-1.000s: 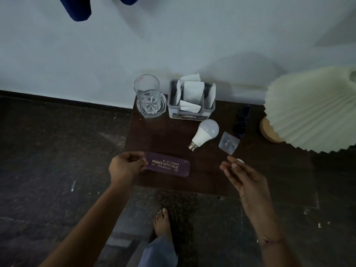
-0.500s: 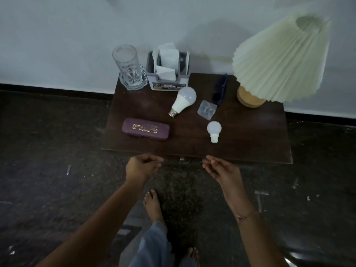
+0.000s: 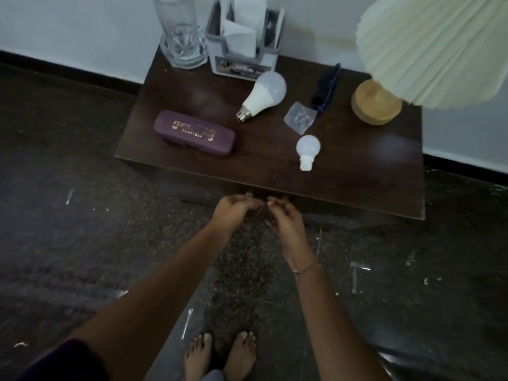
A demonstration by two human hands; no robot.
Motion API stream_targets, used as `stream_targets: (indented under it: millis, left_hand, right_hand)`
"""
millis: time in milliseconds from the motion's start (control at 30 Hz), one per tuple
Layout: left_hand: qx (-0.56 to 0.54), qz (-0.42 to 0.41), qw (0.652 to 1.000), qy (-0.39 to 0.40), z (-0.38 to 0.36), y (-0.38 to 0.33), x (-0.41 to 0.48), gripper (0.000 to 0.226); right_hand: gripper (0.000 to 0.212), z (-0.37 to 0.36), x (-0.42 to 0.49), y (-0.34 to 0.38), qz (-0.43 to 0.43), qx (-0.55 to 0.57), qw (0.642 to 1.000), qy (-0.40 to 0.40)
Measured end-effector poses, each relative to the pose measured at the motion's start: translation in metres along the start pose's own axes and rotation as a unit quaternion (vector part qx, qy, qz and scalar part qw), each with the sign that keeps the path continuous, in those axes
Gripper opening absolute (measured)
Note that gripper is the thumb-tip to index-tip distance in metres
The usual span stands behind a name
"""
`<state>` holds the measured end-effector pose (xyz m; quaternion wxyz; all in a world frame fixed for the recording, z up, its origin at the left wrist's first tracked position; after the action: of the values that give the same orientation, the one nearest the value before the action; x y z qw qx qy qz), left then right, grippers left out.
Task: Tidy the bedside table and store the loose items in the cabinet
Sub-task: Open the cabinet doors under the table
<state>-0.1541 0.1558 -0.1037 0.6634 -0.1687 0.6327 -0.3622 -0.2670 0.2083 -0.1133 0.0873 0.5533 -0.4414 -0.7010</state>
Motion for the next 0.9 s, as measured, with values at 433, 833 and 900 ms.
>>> stream_targets:
  millis: [433,833,900]
  left_hand:
    - [0.12,0.022,0.991,-0.051,0.005,0.021,-0.003,0.077]
    - [0.345,0.015,0.925,-0.157,0.069,0.08,-0.057,0.05]
    - [0.36,0.014,0.92,-0.153,0.083,0.088,-0.066,0.049]
  right_hand:
    - [0.064,0.021,-0.019,-0.041,-0.022,0.028,0.995,-0.088]
    - [0.044,0.068,-0.068,-0.063,0.055,-0.143,0.962,-0.227]
    - [0.043,0.077,-0.08,-0.066,0.052,-0.187,0.953,-0.234]
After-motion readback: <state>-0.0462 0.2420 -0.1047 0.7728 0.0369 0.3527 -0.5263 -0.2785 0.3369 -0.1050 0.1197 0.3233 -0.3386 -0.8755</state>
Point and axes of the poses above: each hand's wrist, its own x-axis towards the middle knuckle, its own z-axis out of the back of the hand, y = z × x, the point moved 3 cm from there along x, towards the middle knuckle, and after that the axes turned 5 degrees about -y, right-handed, at the moved point
